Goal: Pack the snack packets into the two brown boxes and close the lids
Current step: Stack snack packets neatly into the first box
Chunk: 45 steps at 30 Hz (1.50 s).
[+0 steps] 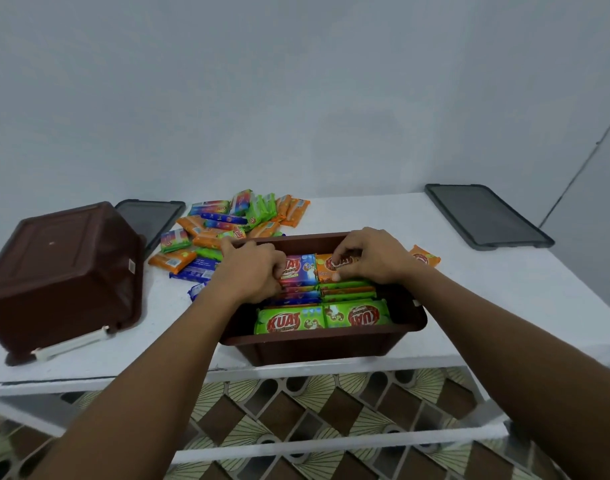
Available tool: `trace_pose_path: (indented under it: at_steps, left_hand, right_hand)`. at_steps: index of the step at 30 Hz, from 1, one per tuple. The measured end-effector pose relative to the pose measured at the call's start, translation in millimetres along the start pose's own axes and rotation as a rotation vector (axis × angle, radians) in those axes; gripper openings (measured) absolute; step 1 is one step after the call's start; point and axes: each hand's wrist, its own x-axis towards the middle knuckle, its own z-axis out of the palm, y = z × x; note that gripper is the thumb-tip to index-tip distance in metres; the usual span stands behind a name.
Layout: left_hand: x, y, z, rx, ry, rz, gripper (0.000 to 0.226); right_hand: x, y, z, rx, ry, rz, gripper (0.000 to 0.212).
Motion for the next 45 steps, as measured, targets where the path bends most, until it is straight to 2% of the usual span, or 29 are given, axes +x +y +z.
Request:
trace_pose_path:
  at_steps: [3, 5, 7, 9, 12, 18, 22, 25, 27, 32, 34, 37, 39, 42, 43, 45]
  left_hand:
    - [0, 3, 0, -0.009, 0.028, -0.018, 0.030]
    - [2, 1, 0, -0.187, 0.102, -0.075, 0.032]
    - [8, -1, -4, -0.405, 0.216, -0.128, 0.027]
    - [21, 0, -11, -0.535, 0.337, -0.147, 0.018]
    - [46, 17, -35, -0.648, 0.338, -0.093, 0.010]
    - [103, 64, -62, -0.651, 0.160, -0.034, 0.014]
    - [138, 97, -61, -0.588, 0.002, -0.031, 0.006]
    - [163, 121, -56, -0.500, -0.124, -0.024, 0.003]
    - [177, 134, -50, -0.410, -0.273, -0.044, 0.006]
    - [208, 149, -25, -0.217, -0.709, -0.210, 0.028]
    - [213, 147, -16, -0.140, -0.830, -0.246, 0.034]
    - [214, 142, -13, -0.084, -0.927, -0.338, 0.037]
    - [215, 142, -15, 0.005, -0.975, -0.320, 0.036]
    - [212, 142, -15, 0.113, -1.042, -0.296, 0.022]
    - [212, 140, -13, 0.148, -1.051, -0.297, 0.029]
    - [216, 129, -2, 0.225, -1.051, -0.297, 0.065]
  right_hand:
    - [-5, 2, 0, 0.215, 0.112, 0.014, 0.020]
    - [-10, 5, -4, 0.452, 0.192, 0.066, 0.013]
    - [-13, 13, -11, 0.680, 0.199, 0.115, 0.010]
    - [-12, 24, -21, 0.767, 0.201, 0.108, 0.009]
    - [-5, 42, -40, 0.798, 0.191, 0.101, 0.012]
    - [12, 91, -76, 0.601, 0.092, 0.082, 0.010]
    - [30, 124, -96, 0.480, -0.014, 0.053, 0.009]
    - [42, 147, -101, 0.333, -0.149, -0.023, 0.014]
    - [47, 157, -99, 0.218, -0.279, -0.069, 0.018]
    - [53, 170, -78, -0.163, -0.680, -0.133, 0.065]
    - [52, 175, -67, -0.319, -0.765, -0.173, 0.077]
    - [51, 182, -55, -0.433, -0.751, -0.237, 0.080]
    - [56, 183, -52, -0.451, -0.737, -0.270, 0.079]
    - [65, 182, -50, -0.422, -0.769, -0.289, 0.072]
    - [68, 182, -48, -0.407, -0.776, -0.300, 0.070]
    - [73, 184, -44, -0.389, -0.782, -0.320, 0.067]
